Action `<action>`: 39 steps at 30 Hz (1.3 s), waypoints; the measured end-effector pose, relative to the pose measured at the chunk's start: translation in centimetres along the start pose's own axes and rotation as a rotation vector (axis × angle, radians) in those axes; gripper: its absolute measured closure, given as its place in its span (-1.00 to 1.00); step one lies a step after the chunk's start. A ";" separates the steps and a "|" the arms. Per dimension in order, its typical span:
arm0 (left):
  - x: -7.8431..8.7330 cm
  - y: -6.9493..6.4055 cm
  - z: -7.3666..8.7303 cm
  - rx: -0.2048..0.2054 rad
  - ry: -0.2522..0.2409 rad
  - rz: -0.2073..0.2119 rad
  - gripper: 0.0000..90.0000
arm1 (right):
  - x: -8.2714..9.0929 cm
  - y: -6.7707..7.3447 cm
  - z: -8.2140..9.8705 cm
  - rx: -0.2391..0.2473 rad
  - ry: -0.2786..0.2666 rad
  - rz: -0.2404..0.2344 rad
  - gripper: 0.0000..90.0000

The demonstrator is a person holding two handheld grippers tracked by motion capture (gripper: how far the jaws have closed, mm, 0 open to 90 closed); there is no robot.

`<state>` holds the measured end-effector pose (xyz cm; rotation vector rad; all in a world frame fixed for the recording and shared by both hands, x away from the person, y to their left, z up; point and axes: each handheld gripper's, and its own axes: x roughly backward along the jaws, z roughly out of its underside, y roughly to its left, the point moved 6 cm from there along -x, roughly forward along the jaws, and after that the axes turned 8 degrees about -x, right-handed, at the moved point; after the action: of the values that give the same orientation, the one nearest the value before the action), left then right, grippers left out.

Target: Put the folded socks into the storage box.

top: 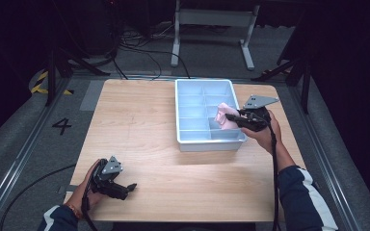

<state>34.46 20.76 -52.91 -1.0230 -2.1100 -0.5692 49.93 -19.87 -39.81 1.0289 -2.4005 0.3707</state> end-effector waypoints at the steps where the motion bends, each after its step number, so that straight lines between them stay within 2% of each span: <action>1: 0.0 0.0 0.0 0.001 0.001 0.000 -0.99 | -0.2 0.0 0.1 -0.002 0.005 0.002 0.66; 8: 0.0 0.0 0.0 -0.001 0.001 0.001 -0.99 | -2.0 -0.4 0.7 -0.003 0.049 0.005 0.66; 12: 0.0 0.0 0.0 -0.001 0.001 0.001 -0.99 | -2.8 -0.8 1.1 -0.020 0.067 0.010 0.66; 18: 0.0 0.0 0.0 -0.001 0.001 0.001 -0.99 | -4.0 -1.2 1.6 -0.007 0.096 0.021 0.66; 24: 0.0 -0.1 0.1 0.002 -0.003 -0.001 -0.99 | -4.8 -1.3 1.9 0.020 0.129 0.037 0.66; 35: 0.1 -0.1 0.1 0.003 -0.004 -0.003 -0.99 | -5.9 -2.4 2.2 0.015 0.161 0.093 0.66; 39: 0.1 -0.1 0.1 0.004 -0.005 -0.003 -0.99 | -6.2 -2.4 2.3 0.024 0.171 0.093 0.66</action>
<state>34.33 20.79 -52.93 -1.0203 -2.1165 -0.5637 54.57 -18.76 -44.96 0.8605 -2.2995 0.5008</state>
